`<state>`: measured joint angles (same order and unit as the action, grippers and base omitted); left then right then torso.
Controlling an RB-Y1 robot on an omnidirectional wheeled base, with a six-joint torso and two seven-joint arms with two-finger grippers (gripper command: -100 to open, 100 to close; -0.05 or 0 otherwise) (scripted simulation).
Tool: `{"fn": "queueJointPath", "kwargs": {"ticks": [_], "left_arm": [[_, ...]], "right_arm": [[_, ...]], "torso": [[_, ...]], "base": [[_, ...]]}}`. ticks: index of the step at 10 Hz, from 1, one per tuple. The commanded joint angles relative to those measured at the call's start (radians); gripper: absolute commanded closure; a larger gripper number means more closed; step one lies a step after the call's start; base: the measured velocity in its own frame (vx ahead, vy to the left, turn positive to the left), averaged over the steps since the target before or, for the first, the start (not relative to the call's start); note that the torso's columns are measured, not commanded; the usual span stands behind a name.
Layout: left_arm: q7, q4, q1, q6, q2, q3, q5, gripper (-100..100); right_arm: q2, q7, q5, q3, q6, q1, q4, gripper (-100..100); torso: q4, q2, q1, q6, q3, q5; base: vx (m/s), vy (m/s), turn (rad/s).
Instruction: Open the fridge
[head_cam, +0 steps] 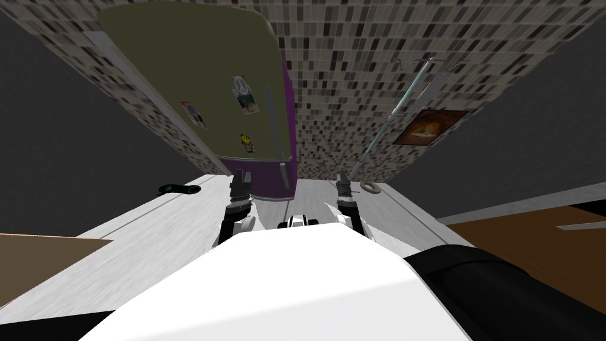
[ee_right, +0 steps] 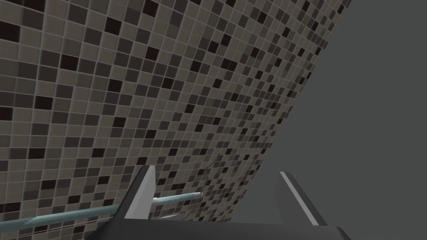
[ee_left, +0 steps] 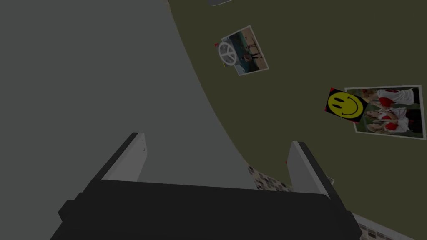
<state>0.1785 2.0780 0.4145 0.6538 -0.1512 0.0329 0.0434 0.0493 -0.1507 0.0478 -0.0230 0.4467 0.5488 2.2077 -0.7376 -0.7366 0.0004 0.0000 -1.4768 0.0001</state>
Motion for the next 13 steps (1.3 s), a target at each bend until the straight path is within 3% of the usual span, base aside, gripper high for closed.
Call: {"fn": "queueJointPath", "kwargs": {"ticks": [1,6,13], "left_arm": [[0.003,-0.053,-0.020,0.019,0.014,-0.004,-0.008,-100],[0.008,-0.174,-0.060,0.060,0.011,-0.015,-0.028,-100],[0.014,-0.295,-0.100,0.102,0.011,-0.026,-0.049,-100]], "right_arm": [[0.000,0.000,0.000,0.000,0.000,0.000,0.000,0],[0.000,0.000,0.000,0.000,0.000,0.000,0.000,0],[0.000,0.000,0.000,0.000,0.000,0.000,0.000,0]], "torso": [[0.000,0.001,0.001,0.000,-0.001,0.000],[-0.001,-0.002,0.001,0.000,0.001,0.000],[0.000,-0.001,0.000,0.000,0.001,0.000]], "base": [[0.130,0.003,-0.027],[0.121,-0.018,-0.045],[0.107,-0.009,-0.035]]}}
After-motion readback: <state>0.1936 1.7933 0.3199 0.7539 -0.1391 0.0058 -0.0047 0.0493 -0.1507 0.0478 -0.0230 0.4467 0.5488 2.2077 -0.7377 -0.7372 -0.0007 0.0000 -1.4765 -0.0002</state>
